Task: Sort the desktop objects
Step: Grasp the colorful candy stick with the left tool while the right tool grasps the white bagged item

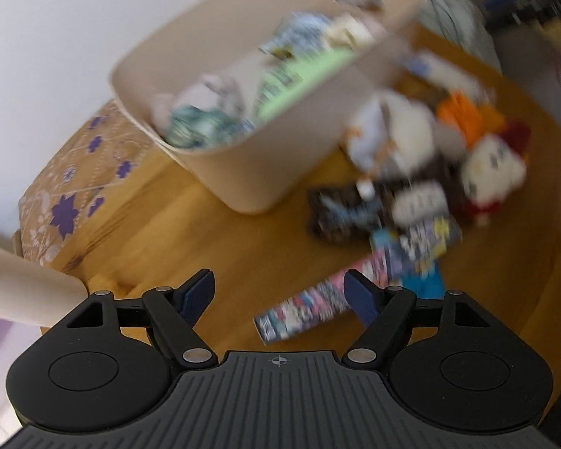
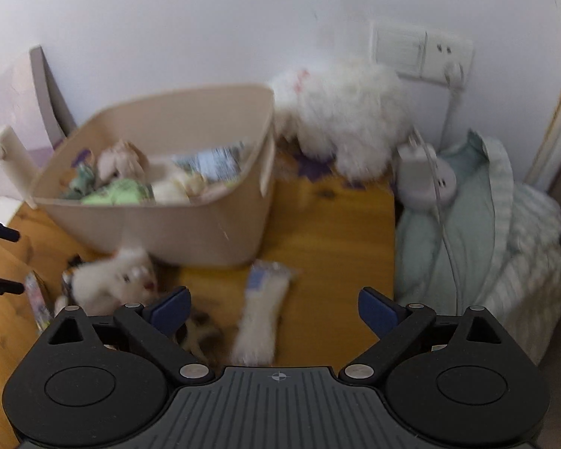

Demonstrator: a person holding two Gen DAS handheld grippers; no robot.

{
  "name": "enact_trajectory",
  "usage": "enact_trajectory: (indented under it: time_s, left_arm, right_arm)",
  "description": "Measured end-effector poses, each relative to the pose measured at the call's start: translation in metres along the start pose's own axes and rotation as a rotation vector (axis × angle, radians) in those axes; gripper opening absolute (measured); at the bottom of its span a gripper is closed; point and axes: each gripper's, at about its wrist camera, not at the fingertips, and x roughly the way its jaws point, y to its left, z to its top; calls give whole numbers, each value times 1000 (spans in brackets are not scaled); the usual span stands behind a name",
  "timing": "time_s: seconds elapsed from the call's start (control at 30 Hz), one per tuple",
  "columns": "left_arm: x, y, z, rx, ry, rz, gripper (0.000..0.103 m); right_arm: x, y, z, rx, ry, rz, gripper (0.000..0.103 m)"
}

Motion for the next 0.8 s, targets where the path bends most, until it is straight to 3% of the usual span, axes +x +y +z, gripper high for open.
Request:
enact_trajectory:
  time_s: [0.17, 0.47, 0.8]
  left_arm:
    - [14, -12, -8, 96, 36, 25, 78]
    - [33, -15, -4, 131, 49, 45, 78]
    - [45, -24, 1, 244, 21, 50, 78]
  right_arm:
    - [18, 6, -13, -21, 67, -26, 101]
    - [57, 27, -21, -69, 156, -90, 103]
    - [79, 34, -17, -121, 182, -150, 103]
